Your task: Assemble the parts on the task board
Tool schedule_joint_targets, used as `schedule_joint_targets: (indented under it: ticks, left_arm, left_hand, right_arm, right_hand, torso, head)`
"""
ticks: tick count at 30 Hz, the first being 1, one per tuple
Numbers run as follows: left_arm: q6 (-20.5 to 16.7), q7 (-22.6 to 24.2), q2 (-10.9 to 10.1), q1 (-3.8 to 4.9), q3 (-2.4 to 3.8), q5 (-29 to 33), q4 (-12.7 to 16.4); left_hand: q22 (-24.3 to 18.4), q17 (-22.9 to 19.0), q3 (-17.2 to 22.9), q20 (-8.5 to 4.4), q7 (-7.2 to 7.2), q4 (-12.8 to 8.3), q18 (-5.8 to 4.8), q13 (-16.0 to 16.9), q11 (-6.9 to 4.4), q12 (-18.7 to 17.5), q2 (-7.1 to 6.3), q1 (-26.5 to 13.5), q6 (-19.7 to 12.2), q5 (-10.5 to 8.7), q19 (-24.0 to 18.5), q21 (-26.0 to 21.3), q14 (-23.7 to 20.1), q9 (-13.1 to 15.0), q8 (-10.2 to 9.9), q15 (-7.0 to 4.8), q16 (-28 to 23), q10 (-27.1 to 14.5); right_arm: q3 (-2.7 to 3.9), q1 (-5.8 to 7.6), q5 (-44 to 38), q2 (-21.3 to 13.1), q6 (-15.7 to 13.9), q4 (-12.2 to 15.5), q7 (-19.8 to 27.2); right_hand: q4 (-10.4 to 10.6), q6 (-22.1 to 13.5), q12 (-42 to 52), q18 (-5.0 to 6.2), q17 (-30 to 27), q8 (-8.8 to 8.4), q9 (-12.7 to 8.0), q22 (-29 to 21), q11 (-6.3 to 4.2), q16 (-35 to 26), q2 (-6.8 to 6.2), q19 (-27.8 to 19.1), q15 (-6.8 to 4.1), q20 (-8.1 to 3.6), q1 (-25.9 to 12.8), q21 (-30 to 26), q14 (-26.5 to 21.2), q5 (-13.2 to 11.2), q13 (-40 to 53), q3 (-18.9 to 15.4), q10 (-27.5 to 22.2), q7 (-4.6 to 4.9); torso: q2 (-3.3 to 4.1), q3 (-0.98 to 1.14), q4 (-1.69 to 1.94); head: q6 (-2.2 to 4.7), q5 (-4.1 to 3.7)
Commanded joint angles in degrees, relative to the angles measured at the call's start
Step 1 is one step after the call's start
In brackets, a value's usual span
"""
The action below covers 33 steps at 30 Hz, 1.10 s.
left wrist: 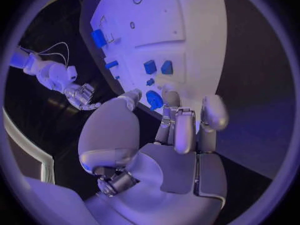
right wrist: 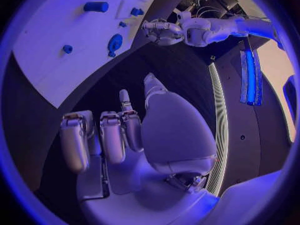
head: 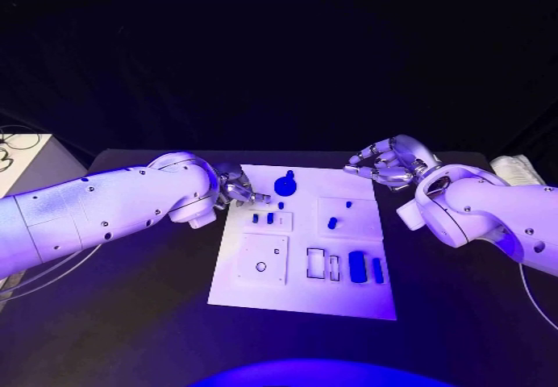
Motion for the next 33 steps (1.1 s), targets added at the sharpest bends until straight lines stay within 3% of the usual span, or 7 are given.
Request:
schedule_joint_targets:
  ticks: [1,2,4,10,13,21,33]
  left_arm:
    - [-7.4,9.9,-0.1,0.00,0.08,8.1,0.3]
    - [-8.2,11.6,-0.1,-0.01,0.01,8.0,0.3]
    - [-10.6,15.7,-0.1,-0.15,-0.22,6.7,0.3]
    - [-17.6,25.4,0.3,-1.82,-0.68,-4.1,0.1]
    - [-18.7,27.1,1.0,-2.35,-1.11,-10.1,-0.2]
    - [-18.9,26.6,3.8,-2.88,-2.36,-19.0,-2.4]
    - [-11.7,21.6,6.4,-2.96,-2.67,-22.9,-4.6]
  left_hand:
    - [-15.3,-7.8,-0.3,1.74,2.37,0.0,3.28,-3.7,2.28,-3.0,1.31,5.0,-5.0,0.68,-13.1,-11.0,-7.3,-1.8,-2.0,2.06,-8.7,-7.3]
    - [-21.3,-15.5,1.2,2.53,3.36,-0.7,4.24,-5.0,3.28,-4.9,0.95,9.8,-7.0,0.93,-18.5,-16.4,-14.0,-3.3,-3.4,2.95,-15.1,-10.6]
    - [-23.9,-25.6,3.9,4.24,5.25,-0.2,4.31,-7.9,5.12,-7.6,-0.50,16.6,-8.4,0.73,-20.4,-21.0,-24.0,-6.6,-5.2,4.90,-23.5,-14.2]
    - [-25.2,-30.0,9.6,5.32,5.02,-1.4,4.46,-17.3,5.86,-15.8,-3.80,28.6,-9.1,0.43,-21.1,-23.9,-28.9,-14.0,-7.0,5.53,-24.4,-18.5]
    - [-24.6,-32.0,9.2,5.65,3.90,-2.3,4.39,-20.9,6.58,-19.2,-4.68,30.3,-10.2,0.02,-21.9,-23.8,-30.0,-16.5,-7.4,6.05,-24.8,-21.1]
    - [-22.9,-33.6,7.6,5.07,3.23,-0.7,4.56,-25.2,5.56,-20.2,-5.04,29.8,-7.3,0.21,-20.4,-21.5,-26.8,-21.1,-7.7,5.10,-20.5,-17.3]
    - [-21.0,-33.7,6.9,4.82,2.53,-0.5,4.55,-28.6,5.32,-21.8,-4.79,28.8,-2.1,0.31,-18.9,-19.1,-23.7,-25.0,-9.1,4.88,-15.0,-13.9]
  right_arm:
    - [0.02,-0.05,-0.5,0.0,0.5,0.0,0.8]
    - [0.02,-0.05,-0.5,0.0,0.5,0.0,0.8]
    - [0.02,-0.05,-0.5,0.0,0.5,0.0,0.8]
    - [0.02,-0.05,-0.5,-0.1,0.4,-0.3,0.9]
    - [0.02,-0.05,-0.5,-0.1,0.4,-0.4,0.9]
    - [0.02,-0.05,-0.5,0.0,0.4,-0.4,0.9]
    - [0.02,-0.05,-0.6,0.1,0.5,-0.4,0.9]
  right_hand:
    - [-0.1,-0.4,-0.3,0.24,11.4,0.22,0.1,13.6,-0.31,-0.4,0.18,5.0,-0.42,-0.46,-0.2,-0.3,5.1,0.2,9.3,-0.1,0.2,-0.01]
    - [-0.1,-0.4,-0.3,0.24,11.4,0.22,0.1,13.6,-0.31,-0.4,0.18,5.0,-0.42,-0.46,-0.2,-0.3,5.1,0.2,9.3,-0.1,0.2,-0.01]
    - [-0.1,-0.4,-0.3,0.26,11.3,0.23,0.1,13.5,-0.30,-0.5,0.20,5.0,-0.41,-0.46,-0.3,-0.4,5.1,0.2,9.3,-0.2,0.2,-0.01]
    - [-0.1,-0.4,-0.4,0.27,11.3,0.24,0.1,13.5,-0.30,-0.5,0.22,4.9,-0.41,-0.46,-0.3,-0.5,5.1,0.2,9.1,-0.2,0.1,-0.01]
    - [-0.1,-0.4,-0.4,0.27,11.3,0.24,0.1,13.5,-0.30,-0.5,0.22,4.9,-0.41,-0.46,-0.3,-0.5,5.1,0.2,9.1,-0.2,0.1,-0.01]
    - [-0.1,-0.4,-0.4,0.27,11.3,0.24,0.1,13.5,-0.30,-0.5,0.22,4.9,-0.41,-0.46,-0.3,-0.5,5.1,0.2,9.1,-0.2,0.1,-0.01]
    - [-0.2,-0.4,-0.4,0.27,11.3,0.28,0.1,13.5,-0.31,-0.5,0.25,4.9,-0.41,-0.46,-0.2,-0.4,5.1,0.3,9.1,-0.1,0.1,-0.01]
  torso:
    - [-0.03,0.06,0.00]
    - [-0.04,0.05,0.00]
    - [-0.04,0.03,0.07]
    - [0.01,-0.01,0.13]
    - [0.05,-0.03,0.02]
    - [0.11,-0.02,-0.11]
    - [0.09,0.09,-0.05]
  head:
    - [0.18,-0.09]
    - [0.24,-0.11]
    - [0.40,-0.23]
    - [0.79,-0.57]
    - [0.96,-0.59]
    - [1.31,-0.75]
    - [1.12,-0.95]
